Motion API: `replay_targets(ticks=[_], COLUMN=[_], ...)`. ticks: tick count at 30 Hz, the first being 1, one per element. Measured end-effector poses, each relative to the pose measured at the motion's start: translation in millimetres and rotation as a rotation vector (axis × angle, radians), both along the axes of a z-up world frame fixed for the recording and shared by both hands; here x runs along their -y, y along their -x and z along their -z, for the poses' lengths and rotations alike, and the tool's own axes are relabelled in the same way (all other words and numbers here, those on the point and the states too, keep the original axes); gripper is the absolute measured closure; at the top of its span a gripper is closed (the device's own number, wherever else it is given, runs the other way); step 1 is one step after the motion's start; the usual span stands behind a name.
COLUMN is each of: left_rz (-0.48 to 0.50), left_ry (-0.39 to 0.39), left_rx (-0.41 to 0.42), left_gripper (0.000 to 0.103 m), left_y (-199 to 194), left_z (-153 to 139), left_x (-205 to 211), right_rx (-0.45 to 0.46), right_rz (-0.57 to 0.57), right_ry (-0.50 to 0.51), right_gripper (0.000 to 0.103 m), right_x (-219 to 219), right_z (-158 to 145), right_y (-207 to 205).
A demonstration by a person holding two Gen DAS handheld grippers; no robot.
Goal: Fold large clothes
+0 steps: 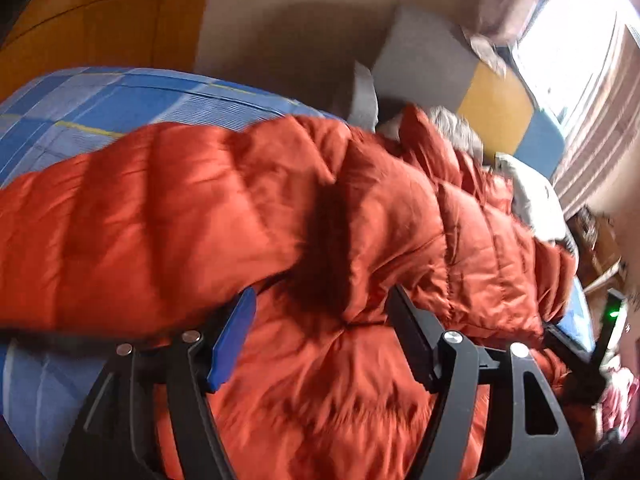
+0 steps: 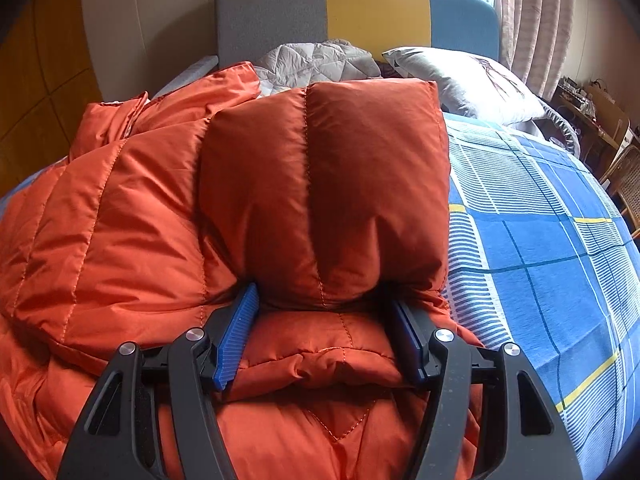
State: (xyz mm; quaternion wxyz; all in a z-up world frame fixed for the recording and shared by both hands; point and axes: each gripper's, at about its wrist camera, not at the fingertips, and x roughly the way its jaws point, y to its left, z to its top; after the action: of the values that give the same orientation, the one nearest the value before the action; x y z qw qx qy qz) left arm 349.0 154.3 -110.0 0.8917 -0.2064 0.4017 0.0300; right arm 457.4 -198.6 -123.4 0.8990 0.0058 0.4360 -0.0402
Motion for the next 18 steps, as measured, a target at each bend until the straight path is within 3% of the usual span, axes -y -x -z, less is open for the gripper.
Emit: replay_targets(ticks=[5, 13, 18], left_rz=[-0.135, -0.448, -0.648], left_ry=[0.057, 0.084, 0.139], left_rx=[0.019, -0.037, -0.029], left_gripper=[0.032, 0.032, 0.032], left_y=[54.6, 139.4, 183.5], left_z=[-6.5, 13.2, 20.7], left_x=[-47.6, -156.5, -219.9], right_rx=[0.001, 0.001, 0.001], right_rz=[0.002, 0.001, 0.001], right_ry=[0.007, 0.016, 0.02], right_gripper=[0.04, 0.04, 0.04], right_x=[-1.6, -3.6, -3.5], right_z=[-0.4, -1.3, -1.6], right_y=[1.8, 6.0, 5.7])
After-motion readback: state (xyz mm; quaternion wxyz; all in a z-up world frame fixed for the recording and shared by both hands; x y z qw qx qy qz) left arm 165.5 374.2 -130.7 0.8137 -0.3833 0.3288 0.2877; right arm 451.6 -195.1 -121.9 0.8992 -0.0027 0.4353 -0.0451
